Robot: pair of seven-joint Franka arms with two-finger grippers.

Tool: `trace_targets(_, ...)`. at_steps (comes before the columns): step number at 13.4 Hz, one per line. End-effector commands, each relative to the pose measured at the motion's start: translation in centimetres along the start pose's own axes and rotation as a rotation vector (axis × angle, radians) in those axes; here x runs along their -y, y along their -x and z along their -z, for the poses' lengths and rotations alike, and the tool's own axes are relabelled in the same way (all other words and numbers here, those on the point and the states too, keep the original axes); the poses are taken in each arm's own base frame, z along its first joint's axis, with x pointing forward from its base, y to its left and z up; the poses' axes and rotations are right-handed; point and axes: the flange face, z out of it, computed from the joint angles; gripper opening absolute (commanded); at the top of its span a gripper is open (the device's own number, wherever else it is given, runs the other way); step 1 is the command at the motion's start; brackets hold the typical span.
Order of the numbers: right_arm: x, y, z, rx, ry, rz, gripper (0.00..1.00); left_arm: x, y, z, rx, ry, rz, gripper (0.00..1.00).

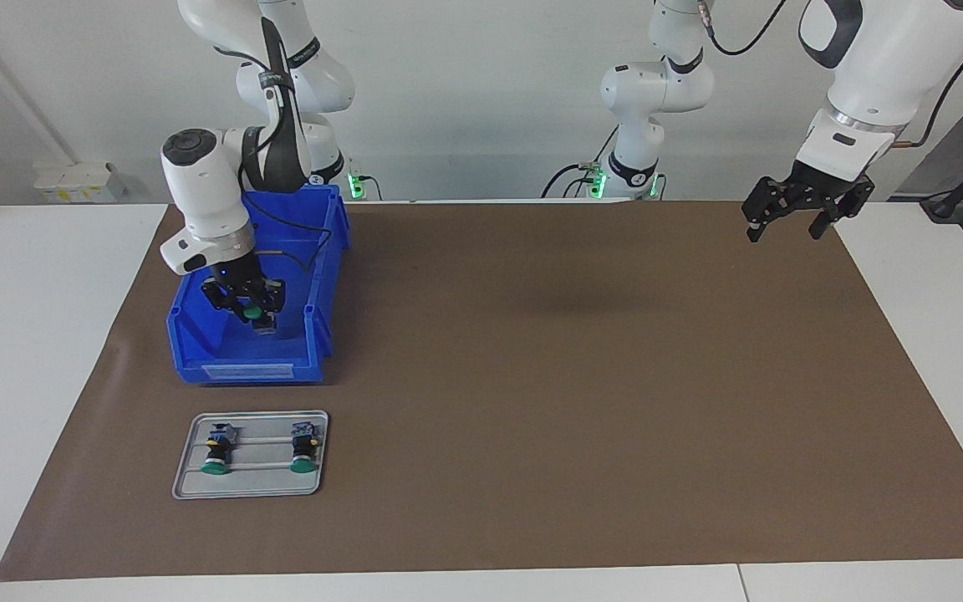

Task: Place and press button with both arms
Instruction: 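Carry the device with the right gripper into the blue bin, then open the right gripper to drop the device in the bin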

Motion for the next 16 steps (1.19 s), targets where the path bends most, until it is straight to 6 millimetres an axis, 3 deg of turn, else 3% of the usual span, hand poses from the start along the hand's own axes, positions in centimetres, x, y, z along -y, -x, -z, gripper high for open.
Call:
trace_targets(1,-0.2,0.0,-0.3,-0.009,-0.011,-0.009,0.67,0.4,0.4,0.0,-0.005,-0.016,-0.011,1.0)
trace_targets(2,-0.3,-0.4,0.0,-0.015,-0.011,-0.023,1.0,0.4,0.4,0.0,-0.005,-0.015,-0.011,1.0)
trace_targets(4,-0.5,-2.2,2.8,-0.024,-0.009,-0.033,1.0,0.4,0.4,0.0,-0.005,-0.016,-0.011,1.0)
trace_targets(8,-0.5,-6.9,12.6,0.081,0.004,-0.053,1.0,0.4,0.4,0.0,-0.005,-0.016,-0.011,1.0)
trace_targets(13,-0.8,-8.6,22.0,0.169,0.019,-0.057,1.0,0.4,0.4,0.0,-0.005,-0.016,-0.011,1.0)
trace_targets(16,-0.8,-9.3,26.4,0.157,0.02,-0.057,1.0,0.4,0.4,0.0,-0.005,-0.016,-0.011,1.0)
